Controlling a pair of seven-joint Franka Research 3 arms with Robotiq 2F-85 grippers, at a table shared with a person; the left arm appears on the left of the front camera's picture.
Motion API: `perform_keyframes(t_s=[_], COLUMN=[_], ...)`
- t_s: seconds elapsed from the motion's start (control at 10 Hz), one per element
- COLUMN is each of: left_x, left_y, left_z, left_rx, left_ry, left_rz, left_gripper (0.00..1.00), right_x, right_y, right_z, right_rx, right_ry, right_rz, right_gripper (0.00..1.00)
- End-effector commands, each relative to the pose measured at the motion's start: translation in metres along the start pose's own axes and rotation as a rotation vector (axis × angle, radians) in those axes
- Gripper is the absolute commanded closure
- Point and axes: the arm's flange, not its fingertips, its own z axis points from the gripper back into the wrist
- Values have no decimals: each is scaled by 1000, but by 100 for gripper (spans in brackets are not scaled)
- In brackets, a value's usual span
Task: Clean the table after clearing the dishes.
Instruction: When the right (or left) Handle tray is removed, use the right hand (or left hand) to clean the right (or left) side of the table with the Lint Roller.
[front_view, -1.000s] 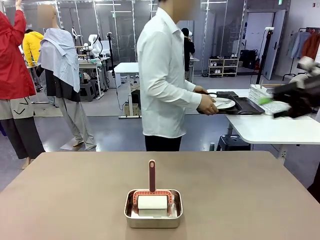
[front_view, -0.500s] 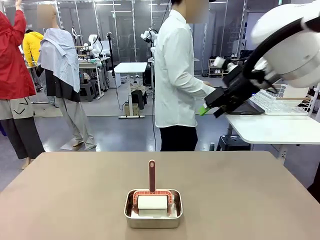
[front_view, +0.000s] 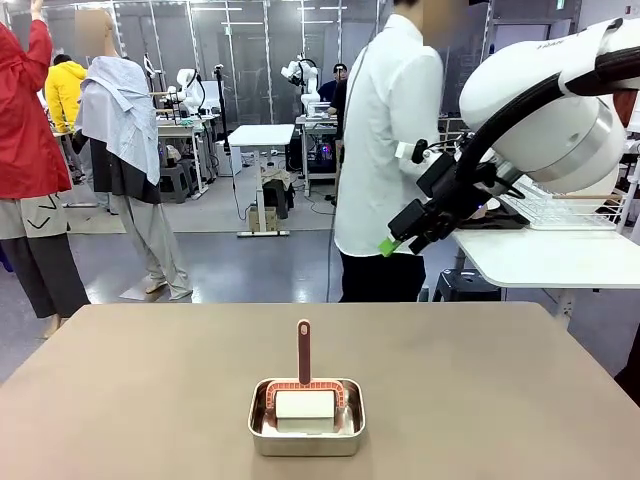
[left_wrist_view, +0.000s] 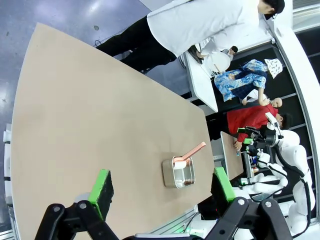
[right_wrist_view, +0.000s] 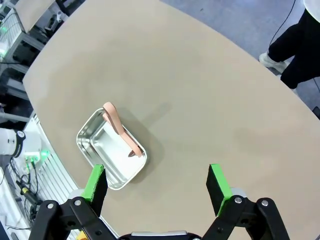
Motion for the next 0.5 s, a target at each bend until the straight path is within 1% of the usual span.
perform_keyframes(t_s=[0.0, 0.2, 0.3, 0.4], left_x=[0, 0, 0, 0], left_y=[0, 0, 0, 0], left_z=[2, 2, 2, 2], left_rx=[-3, -3, -3, -3], left_ry=[-9, -9, -9, -9], left_rz=[-2, -2, -2, -2], left_gripper=[0, 0, 0, 0], right_x=[1, -1, 8, 23], right_y=[2, -4, 6, 18], right_z=[4, 3, -2, -13], right_rx=[6, -3, -92, -78], right_ry=[-12, -5, 56, 119], right_rz=[-11, -7, 135, 327], right_gripper=[0, 0, 0, 0])
